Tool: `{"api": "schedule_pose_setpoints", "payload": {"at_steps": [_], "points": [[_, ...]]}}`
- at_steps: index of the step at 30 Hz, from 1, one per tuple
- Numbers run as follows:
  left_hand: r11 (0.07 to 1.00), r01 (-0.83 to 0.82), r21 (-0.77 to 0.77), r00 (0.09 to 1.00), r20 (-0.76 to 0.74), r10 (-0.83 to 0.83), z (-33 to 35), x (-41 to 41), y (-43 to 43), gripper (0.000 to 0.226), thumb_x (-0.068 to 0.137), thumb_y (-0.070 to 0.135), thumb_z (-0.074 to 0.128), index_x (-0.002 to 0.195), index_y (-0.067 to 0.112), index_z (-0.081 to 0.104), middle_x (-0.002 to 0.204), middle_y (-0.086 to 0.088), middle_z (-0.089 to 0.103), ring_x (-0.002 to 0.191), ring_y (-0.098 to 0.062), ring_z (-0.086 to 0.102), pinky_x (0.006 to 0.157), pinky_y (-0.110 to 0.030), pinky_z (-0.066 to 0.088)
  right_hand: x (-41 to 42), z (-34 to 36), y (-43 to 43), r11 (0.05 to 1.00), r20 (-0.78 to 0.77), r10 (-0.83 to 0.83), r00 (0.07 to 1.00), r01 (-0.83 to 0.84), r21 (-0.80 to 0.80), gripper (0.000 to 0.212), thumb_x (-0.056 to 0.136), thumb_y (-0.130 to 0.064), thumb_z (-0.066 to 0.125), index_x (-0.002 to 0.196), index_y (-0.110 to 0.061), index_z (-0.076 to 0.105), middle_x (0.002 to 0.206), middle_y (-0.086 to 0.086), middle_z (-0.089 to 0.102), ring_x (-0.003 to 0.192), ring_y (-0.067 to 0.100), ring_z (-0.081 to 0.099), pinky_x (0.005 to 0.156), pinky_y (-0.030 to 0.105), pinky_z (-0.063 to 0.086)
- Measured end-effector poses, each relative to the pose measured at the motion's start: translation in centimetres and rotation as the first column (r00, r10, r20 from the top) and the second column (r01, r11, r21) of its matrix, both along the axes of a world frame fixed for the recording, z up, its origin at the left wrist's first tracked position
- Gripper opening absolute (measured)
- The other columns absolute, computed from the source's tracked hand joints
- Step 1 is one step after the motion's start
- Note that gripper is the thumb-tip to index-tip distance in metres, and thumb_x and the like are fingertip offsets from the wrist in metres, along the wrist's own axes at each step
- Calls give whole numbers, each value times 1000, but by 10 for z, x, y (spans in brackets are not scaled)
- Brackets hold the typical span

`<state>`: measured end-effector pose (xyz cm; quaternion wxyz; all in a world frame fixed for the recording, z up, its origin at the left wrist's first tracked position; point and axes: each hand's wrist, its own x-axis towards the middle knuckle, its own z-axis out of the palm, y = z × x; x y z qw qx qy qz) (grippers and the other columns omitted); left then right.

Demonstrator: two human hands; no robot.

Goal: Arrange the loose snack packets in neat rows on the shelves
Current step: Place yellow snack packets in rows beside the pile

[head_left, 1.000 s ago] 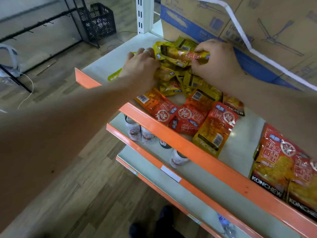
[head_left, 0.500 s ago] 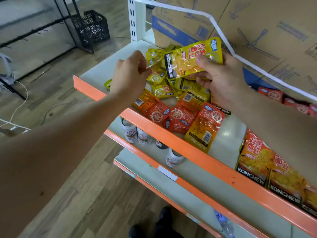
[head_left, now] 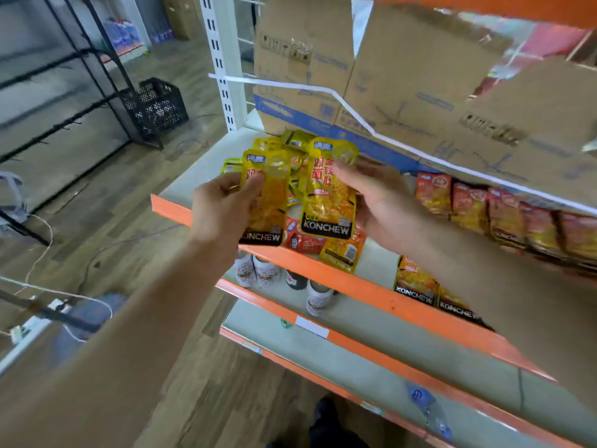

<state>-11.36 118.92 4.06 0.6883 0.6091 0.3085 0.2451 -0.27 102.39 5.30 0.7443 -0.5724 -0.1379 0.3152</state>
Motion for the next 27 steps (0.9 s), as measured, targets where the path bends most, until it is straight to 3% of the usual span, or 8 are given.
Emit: {"api": "schedule_pose_setpoints", "payload": {"at_steps": [3,7,10,14,17,19,22,27], "points": [[998,26,-64,999,27,-24,13,-11,-22,27,90,17,73,64,15,69,72,-14,57,63,-28,60,68,-56,59,-20,8,-26,998,5,-36,999,36,-54,29,91,-17,68,117,-5,66,115,16,69,100,28,68,87,45,58],[978,128,-166,991,56,-120,28,-24,-64,15,93,8,66,78,12,62,62,-3,64,49,-17,64,48,-35,58,-40,20,-71,993,-39,-95,995,92,-78,13,96,-16,62,103,-7,68,90,6,68,81,17,66,72,32,60],[944,261,-202,965,68,-253,34,-32,-94,5,93,5,62,93,8,66,79,-7,71,61,-21,69,54,-42,61,-51,27,-112,996,-91,-76,993,70,-63,8,94,-13,64,89,-7,63,73,5,56,71,17,58,66,27,51],[919,353,-178,936,88,-342,43,-28,-139,12,91,0,62,87,10,68,80,-5,72,68,-22,68,64,-41,61,-66,43,-169,993,-89,-93,992,86,-75,56,73,-12,70,120,14,52,103,18,48,99,29,50,94,45,45],[899,418,-130,907,111,-406,53,-17,-179,11,89,-1,64,86,9,68,78,-2,71,65,-14,67,70,-32,58,-76,52,-223,982,-44,-177,983,173,-75,12,85,1,64,96,5,67,86,11,61,85,21,63,86,41,59],[879,466,-98,883,119,-455,59,-6,-208,8,87,-1,67,92,6,70,82,-4,71,69,-14,67,78,-35,56,-83,56,-260,968,-6,-248,969,247,-41,21,90,5,59,76,-4,72,72,3,64,69,13,65,70,31,60],[820,571,-47,816,143,-560,63,1,-260,10,85,3,70,84,11,76,78,-1,73,68,-13,67,74,-31,55,-99,59,-321,927,64,-367,928,371,-57,6,86,0,67,90,4,69,81,9,62,71,16,65,71,38,56],[721,689,-74,721,-25,-692,41,54,-368,6,97,3,59,97,1,65,101,-16,69,74,-15,61,65,-19,49,-119,65,-422,784,43,-613,789,614,-89,26,70,-9,73,94,2,71,85,9,70,76,21,66,80,37,54]]}}
